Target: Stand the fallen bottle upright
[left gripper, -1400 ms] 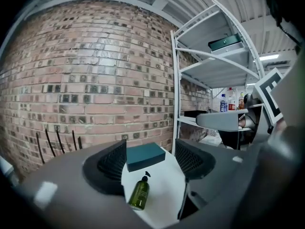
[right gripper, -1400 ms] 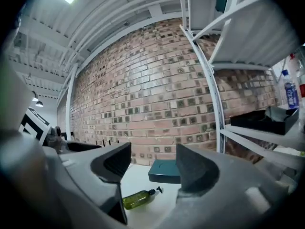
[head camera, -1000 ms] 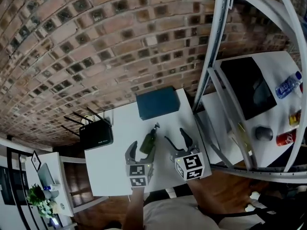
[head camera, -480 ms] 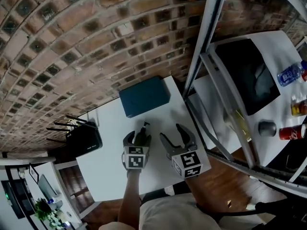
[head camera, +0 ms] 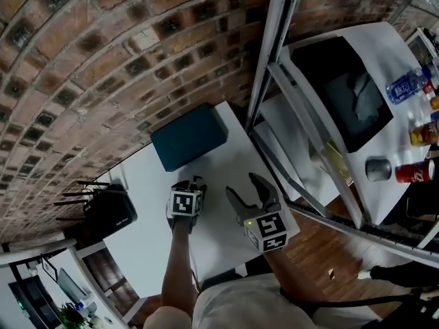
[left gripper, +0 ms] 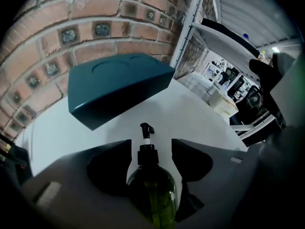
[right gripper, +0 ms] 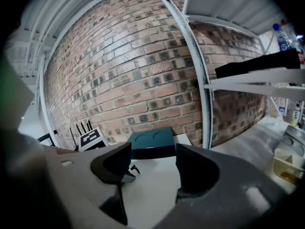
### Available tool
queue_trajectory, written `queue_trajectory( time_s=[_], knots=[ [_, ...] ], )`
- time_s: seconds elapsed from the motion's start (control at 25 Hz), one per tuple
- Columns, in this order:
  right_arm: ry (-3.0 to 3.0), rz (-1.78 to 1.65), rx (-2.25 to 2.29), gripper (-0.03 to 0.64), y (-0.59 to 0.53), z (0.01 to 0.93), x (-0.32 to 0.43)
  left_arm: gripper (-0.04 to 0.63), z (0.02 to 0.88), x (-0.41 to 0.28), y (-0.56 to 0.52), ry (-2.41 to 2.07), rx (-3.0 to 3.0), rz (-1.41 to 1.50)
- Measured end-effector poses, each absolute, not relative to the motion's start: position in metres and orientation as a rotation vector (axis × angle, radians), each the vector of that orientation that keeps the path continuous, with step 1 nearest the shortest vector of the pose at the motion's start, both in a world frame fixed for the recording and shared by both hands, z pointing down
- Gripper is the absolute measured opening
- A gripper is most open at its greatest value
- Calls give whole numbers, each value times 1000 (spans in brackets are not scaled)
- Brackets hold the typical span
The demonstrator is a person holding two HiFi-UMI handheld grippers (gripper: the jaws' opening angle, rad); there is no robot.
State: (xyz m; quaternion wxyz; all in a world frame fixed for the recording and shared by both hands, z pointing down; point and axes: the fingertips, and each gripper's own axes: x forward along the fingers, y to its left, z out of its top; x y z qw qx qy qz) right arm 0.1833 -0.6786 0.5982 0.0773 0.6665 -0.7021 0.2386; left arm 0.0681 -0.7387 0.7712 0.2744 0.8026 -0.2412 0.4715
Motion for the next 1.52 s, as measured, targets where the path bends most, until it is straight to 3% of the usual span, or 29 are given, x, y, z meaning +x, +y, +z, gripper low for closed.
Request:
queue_trajectory(
  time_s=[0.08, 0.16, 0.28, 1.12, 1.52],
  knots=[
    [-2095, 711, 2009, 281, -678, 596, 182, 251, 773, 64, -739, -645, 2147, 1280],
    [-2096, 702, 2013, 281, -678, 592, 177, 172, 773, 61, -740, -645, 2158, 1280],
    [-2103, 687, 2011, 281, -678, 586, 167, 146, 766, 57, -738, -630, 2197, 1265],
    [-2281, 435, 1870, 281, -695, 513, 72, 137, 655, -38, -674, -917, 2469, 826],
    [-2317, 317, 1819, 281, -683, 489, 37, 144, 660, -53, -625, -919, 2516, 691]
  ],
)
